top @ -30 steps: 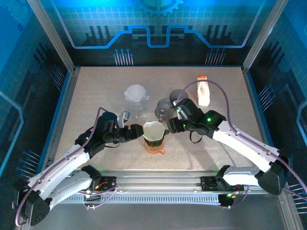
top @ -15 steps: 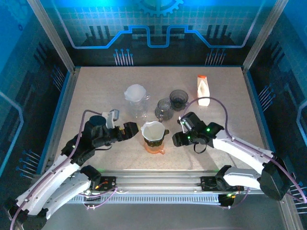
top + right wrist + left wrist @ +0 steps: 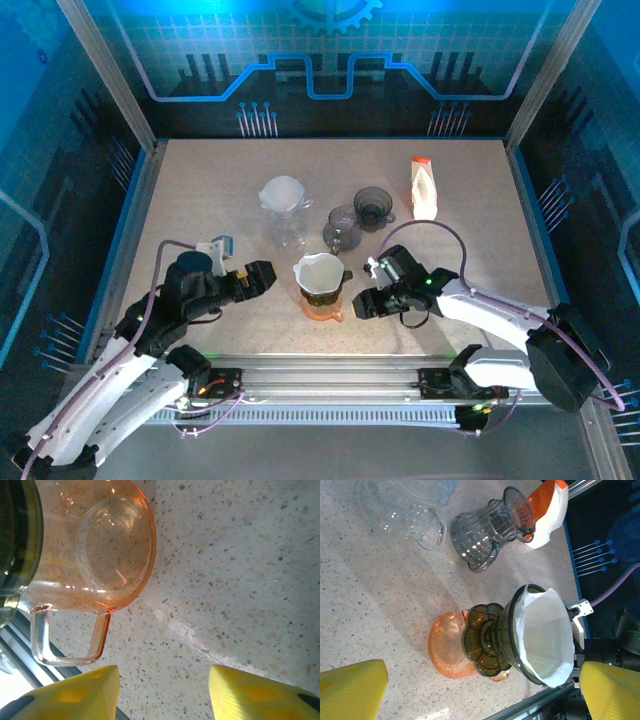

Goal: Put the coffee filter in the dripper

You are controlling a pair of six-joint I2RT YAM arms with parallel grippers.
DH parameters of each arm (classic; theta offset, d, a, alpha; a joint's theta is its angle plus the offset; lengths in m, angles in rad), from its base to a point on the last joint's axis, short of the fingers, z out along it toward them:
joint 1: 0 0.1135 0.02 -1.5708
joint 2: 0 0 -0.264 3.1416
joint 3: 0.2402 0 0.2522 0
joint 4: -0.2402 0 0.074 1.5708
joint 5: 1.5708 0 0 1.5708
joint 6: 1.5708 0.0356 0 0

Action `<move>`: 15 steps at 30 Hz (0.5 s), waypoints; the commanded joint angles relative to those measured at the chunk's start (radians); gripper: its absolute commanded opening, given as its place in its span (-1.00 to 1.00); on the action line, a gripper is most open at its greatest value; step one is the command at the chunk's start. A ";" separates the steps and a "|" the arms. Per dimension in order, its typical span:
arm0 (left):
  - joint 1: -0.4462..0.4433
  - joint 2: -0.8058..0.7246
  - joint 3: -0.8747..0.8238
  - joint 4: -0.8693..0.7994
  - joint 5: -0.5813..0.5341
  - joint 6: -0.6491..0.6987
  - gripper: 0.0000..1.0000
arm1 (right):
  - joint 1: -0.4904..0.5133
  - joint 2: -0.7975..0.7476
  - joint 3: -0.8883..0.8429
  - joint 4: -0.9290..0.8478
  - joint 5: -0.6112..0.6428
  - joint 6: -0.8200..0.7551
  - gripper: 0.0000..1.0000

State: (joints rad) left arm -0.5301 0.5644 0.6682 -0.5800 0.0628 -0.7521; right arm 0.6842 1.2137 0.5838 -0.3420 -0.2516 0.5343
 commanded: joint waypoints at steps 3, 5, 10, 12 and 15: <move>0.009 -0.005 -0.042 -0.028 -0.020 0.004 0.98 | 0.007 -0.091 -0.083 0.100 -0.034 -0.056 -0.01; 0.010 -0.006 -0.047 -0.022 -0.019 0.001 0.98 | 0.030 -0.129 -0.119 0.139 -0.014 -0.083 0.05; 0.016 0.002 -0.044 -0.019 -0.024 0.001 0.98 | 0.133 -0.177 -0.166 0.204 0.080 -0.145 0.13; 0.020 0.007 -0.044 -0.018 -0.023 -0.002 0.98 | 0.177 -0.177 -0.184 0.249 0.116 -0.159 0.14; 0.023 0.013 -0.044 -0.018 -0.020 -0.004 0.98 | 0.230 -0.187 -0.213 0.307 0.174 -0.180 0.13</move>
State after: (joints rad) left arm -0.5159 0.5735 0.6308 -0.5945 0.0555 -0.7536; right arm 0.8780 1.0451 0.3985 -0.1268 -0.1562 0.4046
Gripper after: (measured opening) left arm 0.989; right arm 0.566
